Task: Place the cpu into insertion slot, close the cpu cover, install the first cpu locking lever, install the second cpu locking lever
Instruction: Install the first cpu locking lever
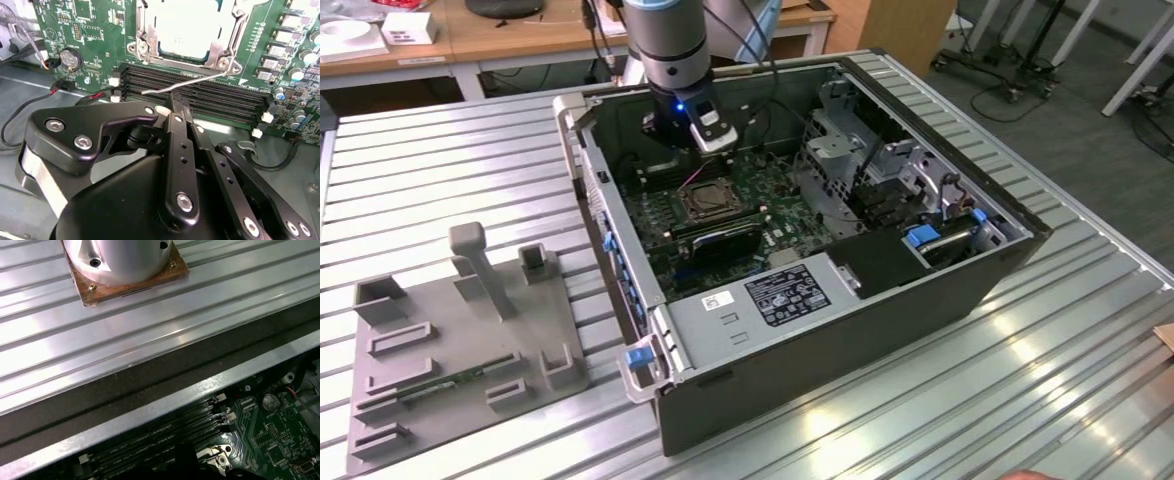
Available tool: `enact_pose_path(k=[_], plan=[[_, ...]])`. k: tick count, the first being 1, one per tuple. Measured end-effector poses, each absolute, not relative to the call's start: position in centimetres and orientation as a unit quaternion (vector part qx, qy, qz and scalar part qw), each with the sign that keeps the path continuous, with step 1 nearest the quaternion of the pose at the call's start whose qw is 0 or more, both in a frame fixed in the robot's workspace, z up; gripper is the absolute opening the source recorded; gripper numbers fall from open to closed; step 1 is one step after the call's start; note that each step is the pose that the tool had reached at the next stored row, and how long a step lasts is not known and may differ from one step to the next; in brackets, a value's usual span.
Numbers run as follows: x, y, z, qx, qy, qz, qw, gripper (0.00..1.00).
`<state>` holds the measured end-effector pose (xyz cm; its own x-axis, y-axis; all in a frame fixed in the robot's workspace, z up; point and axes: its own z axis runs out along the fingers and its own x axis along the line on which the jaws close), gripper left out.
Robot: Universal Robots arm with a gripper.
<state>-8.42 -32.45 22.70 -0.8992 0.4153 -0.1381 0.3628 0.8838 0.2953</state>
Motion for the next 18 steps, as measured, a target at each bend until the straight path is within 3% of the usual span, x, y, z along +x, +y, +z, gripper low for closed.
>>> enact_pose_path(k=[18], plan=[[-7.8, -32.9, 21.6, 0.201, 0.965, 0.133, 0.099, 0.10]])
